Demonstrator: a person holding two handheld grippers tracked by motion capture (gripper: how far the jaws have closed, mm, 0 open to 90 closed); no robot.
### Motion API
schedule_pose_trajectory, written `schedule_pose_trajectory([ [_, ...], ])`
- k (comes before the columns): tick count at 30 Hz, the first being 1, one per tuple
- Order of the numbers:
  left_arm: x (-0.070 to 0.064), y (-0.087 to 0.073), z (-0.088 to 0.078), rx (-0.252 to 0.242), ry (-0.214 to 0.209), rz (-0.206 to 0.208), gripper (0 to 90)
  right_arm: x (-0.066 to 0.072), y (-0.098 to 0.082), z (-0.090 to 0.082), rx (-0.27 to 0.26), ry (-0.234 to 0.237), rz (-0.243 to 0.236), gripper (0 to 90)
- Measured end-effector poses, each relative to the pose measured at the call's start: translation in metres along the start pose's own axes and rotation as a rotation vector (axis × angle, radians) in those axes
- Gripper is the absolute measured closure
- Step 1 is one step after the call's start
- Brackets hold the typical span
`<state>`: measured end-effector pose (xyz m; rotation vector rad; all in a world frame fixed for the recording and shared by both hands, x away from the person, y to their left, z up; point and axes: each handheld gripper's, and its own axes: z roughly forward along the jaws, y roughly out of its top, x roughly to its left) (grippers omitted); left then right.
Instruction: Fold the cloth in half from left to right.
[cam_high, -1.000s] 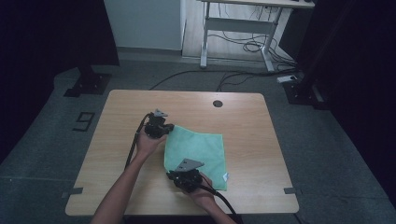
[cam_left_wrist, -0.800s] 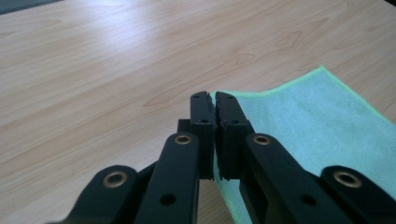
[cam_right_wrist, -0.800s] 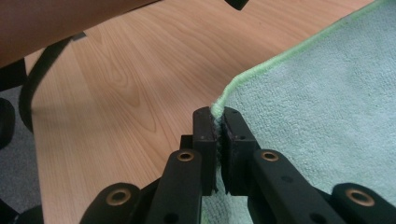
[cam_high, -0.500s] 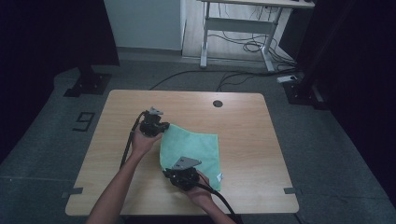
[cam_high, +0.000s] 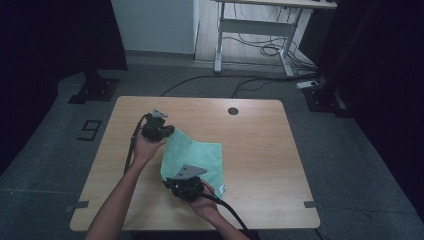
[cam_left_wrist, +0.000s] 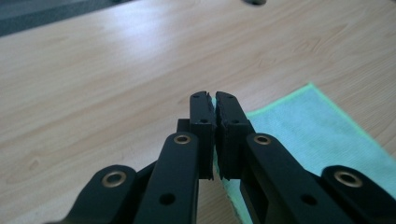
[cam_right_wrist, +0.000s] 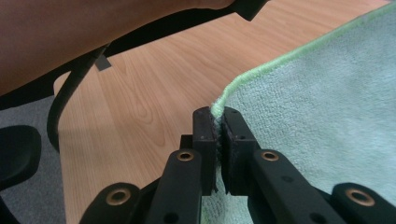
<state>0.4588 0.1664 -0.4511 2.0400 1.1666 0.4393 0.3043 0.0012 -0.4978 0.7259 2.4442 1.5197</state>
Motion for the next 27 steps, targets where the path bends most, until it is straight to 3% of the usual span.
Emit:
schedule_pose_trajectory([
  [10,-0.002,-0.002,0.002,-0.013,-0.031,-0.027,86.3,-0.003,-0.004,-0.005,-0.001,-0.008,0.004,84.9],
  [19,0.005,0.017,-0.033,-0.075,-0.01,-0.036,86.3,0.008,0.015,0.003,-0.052,0.028,-0.02,84.9],
  [22,-0.001,0.02,-0.027,-0.08,-0.013,-0.039,86.2,0.006,0.019,-0.007,-0.082,0.024,-0.015,84.9],
  [27,-0.017,0.017,-0.001,-0.047,-0.034,-0.026,85.9,-0.008,0.004,-0.027,-0.09,-0.006,0.027,84.8],
])
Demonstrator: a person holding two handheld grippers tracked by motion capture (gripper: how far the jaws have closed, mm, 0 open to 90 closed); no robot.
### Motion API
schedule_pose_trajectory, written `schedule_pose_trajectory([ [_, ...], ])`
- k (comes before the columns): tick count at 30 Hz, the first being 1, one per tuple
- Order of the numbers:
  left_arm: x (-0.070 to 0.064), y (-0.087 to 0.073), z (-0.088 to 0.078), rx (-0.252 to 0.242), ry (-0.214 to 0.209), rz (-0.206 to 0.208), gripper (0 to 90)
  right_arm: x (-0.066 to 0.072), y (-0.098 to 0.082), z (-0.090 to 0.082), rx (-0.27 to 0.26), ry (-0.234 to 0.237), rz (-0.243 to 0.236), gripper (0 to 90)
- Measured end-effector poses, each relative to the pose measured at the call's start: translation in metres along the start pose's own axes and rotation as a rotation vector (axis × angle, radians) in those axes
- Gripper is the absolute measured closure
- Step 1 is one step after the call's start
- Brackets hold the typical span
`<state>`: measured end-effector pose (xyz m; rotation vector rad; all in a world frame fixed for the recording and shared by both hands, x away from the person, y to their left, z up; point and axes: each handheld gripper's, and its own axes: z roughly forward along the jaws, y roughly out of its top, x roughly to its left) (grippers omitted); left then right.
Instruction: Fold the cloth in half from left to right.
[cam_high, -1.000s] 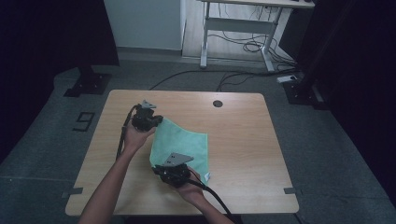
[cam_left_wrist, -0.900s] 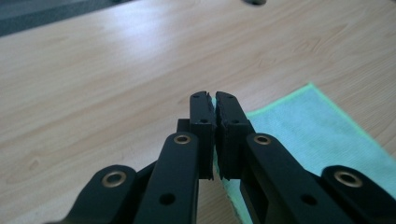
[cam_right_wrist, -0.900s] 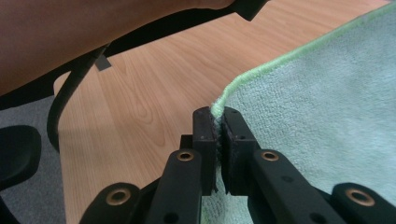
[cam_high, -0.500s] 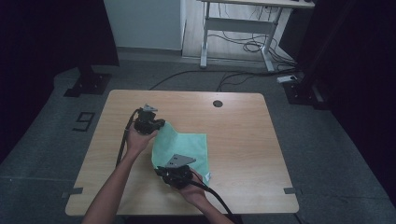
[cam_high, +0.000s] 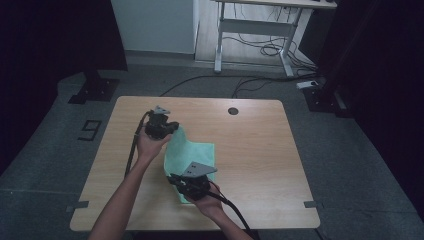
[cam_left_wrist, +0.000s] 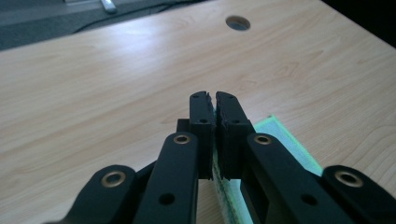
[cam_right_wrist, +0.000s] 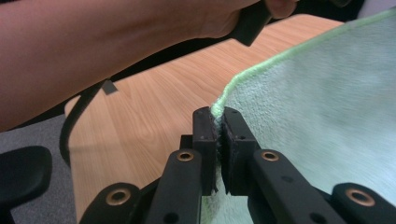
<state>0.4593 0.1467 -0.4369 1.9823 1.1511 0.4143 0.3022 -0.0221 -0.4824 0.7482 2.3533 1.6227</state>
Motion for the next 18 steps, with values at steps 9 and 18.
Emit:
schedule_pose_trajectory([
  [9,-0.021,0.001,0.033,0.033,-0.023,0.016,85.2,-0.016,-0.022,-0.022,0.015,-0.046,0.033,84.6],
  [18,-0.033,0.0,0.05,0.047,-0.04,0.021,84.7,-0.024,-0.037,-0.036,0.026,-0.07,0.057,84.3],
])
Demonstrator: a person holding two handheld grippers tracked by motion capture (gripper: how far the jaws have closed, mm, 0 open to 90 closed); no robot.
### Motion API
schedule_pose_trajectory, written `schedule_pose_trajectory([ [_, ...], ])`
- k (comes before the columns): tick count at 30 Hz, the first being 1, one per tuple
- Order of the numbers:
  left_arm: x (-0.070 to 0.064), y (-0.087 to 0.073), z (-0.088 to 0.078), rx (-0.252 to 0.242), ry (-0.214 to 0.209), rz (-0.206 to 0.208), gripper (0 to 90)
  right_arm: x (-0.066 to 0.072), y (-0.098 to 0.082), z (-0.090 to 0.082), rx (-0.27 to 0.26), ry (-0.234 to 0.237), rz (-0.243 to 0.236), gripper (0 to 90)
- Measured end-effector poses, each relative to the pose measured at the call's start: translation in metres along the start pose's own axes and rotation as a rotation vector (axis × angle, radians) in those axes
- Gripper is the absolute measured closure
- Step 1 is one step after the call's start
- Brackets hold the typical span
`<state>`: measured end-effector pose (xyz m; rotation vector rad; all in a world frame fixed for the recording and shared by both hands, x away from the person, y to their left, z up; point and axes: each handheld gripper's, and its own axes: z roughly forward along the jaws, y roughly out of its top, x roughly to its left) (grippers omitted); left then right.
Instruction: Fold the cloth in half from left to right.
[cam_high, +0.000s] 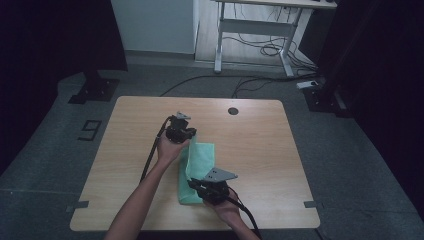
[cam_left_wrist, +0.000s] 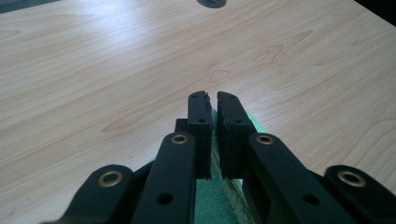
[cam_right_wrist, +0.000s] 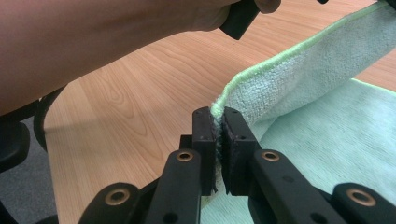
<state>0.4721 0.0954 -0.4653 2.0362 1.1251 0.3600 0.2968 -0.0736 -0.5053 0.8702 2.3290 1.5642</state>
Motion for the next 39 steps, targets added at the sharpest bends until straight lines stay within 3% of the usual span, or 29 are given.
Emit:
schedule_pose_trajectory([
  [7,-0.01,-0.003,0.017,0.033,-0.015,0.022,84.3,-0.005,-0.011,-0.007,0.026,-0.027,0.008,84.0],
  [21,-0.02,-0.011,0.049,0.076,-0.027,0.023,83.0,-0.02,-0.032,-0.011,0.08,-0.058,0.038,82.9],
  [39,-0.024,-0.017,0.06,0.091,-0.026,0.022,79.9,-0.029,-0.046,-0.013,0.126,-0.107,0.049,78.3],
])
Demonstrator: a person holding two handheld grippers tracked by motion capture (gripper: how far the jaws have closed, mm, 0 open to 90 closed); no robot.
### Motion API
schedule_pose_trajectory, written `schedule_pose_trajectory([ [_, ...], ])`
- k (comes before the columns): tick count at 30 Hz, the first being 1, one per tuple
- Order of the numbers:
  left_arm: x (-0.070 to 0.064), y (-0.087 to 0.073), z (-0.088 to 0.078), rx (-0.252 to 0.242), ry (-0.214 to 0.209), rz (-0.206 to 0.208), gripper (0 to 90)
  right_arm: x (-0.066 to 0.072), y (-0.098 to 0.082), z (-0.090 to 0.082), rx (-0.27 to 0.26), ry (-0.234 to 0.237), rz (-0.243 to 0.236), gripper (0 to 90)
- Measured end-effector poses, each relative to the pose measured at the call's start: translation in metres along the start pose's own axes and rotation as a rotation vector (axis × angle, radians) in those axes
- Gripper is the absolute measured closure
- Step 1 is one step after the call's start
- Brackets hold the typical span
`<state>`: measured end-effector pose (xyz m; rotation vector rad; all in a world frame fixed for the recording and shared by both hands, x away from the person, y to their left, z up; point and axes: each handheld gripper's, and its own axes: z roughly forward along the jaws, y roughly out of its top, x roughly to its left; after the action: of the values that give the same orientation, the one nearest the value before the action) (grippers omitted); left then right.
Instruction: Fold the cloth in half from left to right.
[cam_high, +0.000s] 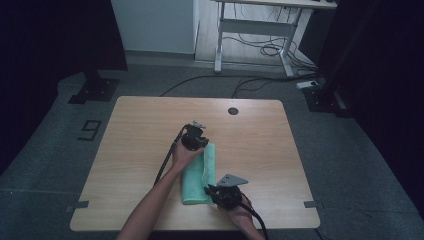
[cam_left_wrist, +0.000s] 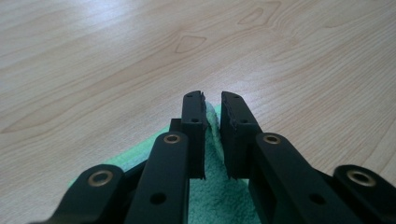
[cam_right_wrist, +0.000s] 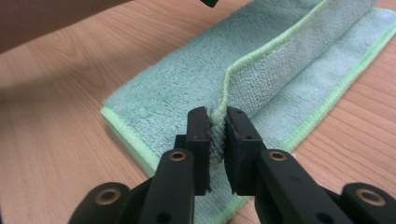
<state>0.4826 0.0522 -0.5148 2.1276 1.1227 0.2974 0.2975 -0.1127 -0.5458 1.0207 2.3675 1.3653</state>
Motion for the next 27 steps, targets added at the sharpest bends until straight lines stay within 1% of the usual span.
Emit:
schedule_pose_trajectory([
  [1,0.0,0.0,0.0,0.0,-0.003,0.0,79.2,0.0,-0.001,0.0,0.004,-0.009,-0.003,78.0],
  [4,0.0,-0.002,0.0,-0.007,-0.009,0.002,77.7,-0.001,-0.003,0.001,0.013,-0.011,-0.001,77.4],
  [5,0.0,-0.002,0.0,-0.014,-0.008,0.007,75.2,-0.001,-0.003,0.001,0.016,-0.012,0.0,77.2],
  [8,0.0,-0.001,-0.004,-0.035,-0.013,0.008,64.1,-0.002,-0.004,0.0,0.025,-0.015,0.006,76.4],
  [10,0.001,0.0,-0.009,-0.047,-0.009,0.011,56.9,-0.002,-0.004,-0.001,0.031,-0.017,0.014,75.2],
  [11,0.001,0.0,-0.011,-0.054,-0.011,0.01,55.7,-0.003,-0.005,-0.001,0.034,-0.019,0.018,74.5],
  [13,0.002,0.0,-0.016,-0.058,-0.008,0.023,52.1,-0.004,-0.007,-0.003,0.04,-0.03,0.023,73.4],
  [15,0.003,0.0,-0.019,-0.058,-0.005,0.026,50.1,-0.005,-0.008,-0.004,0.047,-0.032,0.03,71.8],
  [18,0.006,-0.003,-0.024,-0.062,-0.002,0.018,48.0,-0.005,-0.011,-0.006,0.052,-0.034,0.033,70.2],
  [20,0.008,-0.006,-0.027,-0.057,0.003,0.014,47.7,-0.005,-0.012,-0.007,0.054,-0.034,0.031,69.5],
  [23,0.01,-0.01,-0.033,-0.061,0.005,0.012,47.8,-0.007,-0.013,-0.009,0.059,-0.024,0.046,68.2],
  [26,0.014,-0.016,-0.04,-0.061,0.01,0.011,47.8,-0.009,-0.014,-0.01,0.061,-0.03,0.052,66.2],
  [27,0.015,-0.017,-0.041,-0.062,0.013,0.01,47.8,-0.009,-0.014,-0.01,0.063,-0.039,0.051,64.2],
])
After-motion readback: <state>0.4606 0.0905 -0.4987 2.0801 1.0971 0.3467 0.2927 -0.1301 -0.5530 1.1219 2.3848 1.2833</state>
